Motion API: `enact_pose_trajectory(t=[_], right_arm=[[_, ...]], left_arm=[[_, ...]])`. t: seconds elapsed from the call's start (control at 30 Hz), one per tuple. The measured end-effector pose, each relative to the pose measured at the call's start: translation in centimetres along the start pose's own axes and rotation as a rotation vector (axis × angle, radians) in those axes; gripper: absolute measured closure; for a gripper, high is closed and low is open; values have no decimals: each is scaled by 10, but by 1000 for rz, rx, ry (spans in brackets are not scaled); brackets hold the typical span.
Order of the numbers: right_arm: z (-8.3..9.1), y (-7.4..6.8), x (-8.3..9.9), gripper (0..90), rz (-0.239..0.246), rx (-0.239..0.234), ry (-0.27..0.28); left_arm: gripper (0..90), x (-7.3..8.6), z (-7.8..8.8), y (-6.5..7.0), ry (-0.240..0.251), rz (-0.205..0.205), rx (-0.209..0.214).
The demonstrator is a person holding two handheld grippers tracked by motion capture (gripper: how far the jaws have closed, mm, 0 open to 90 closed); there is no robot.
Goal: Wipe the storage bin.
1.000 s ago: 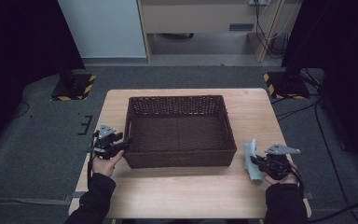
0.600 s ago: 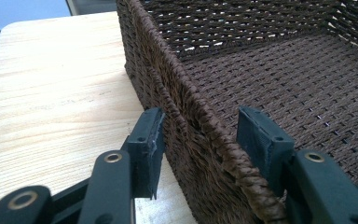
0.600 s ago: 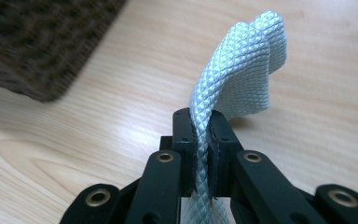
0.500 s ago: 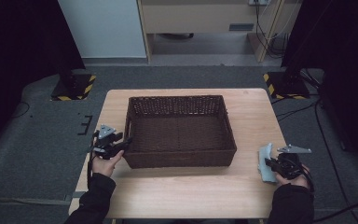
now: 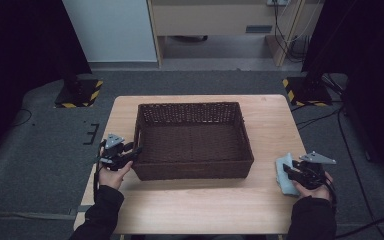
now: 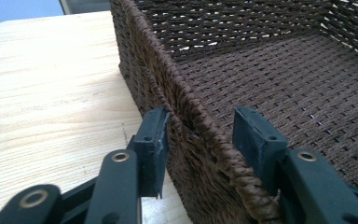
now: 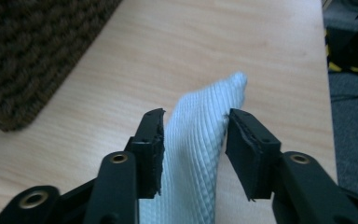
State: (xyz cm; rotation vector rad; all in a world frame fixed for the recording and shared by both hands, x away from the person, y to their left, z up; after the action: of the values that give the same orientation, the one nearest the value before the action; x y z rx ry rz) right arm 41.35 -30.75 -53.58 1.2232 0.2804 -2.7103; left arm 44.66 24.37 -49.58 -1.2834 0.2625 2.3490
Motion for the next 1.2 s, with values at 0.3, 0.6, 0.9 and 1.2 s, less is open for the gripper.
enact_pose_trajectory(t=[0.3,0.6,0.9,1.2], right_arm=[[14,-24,-34,528,35,-48,117],[14,-66,-64,566,62,-165,153],[-1,-102,-85,584,76,-249,156],[-29,-114,-86,680,54,-294,117]], left_arm=[[620,-1,0,2,3,-1,14],[629,-1,0,3,-6,-4,12],[627,-1,0,2,-6,-5,16],[611,-2,-1,1,-1,-8,22]])
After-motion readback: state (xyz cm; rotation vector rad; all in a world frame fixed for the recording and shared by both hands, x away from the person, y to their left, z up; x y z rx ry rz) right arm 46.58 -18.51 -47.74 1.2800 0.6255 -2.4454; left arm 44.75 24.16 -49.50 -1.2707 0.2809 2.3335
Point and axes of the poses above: each handheld gripper's, and its own axes: z roughly backward along the jaws, x roughly out of its underside, y roughly to its right, the point moved 7 cm from there along -z, roughly forward along the jaws, and after that the axes turned 9 degrees about -z, right-handed, at the moved point
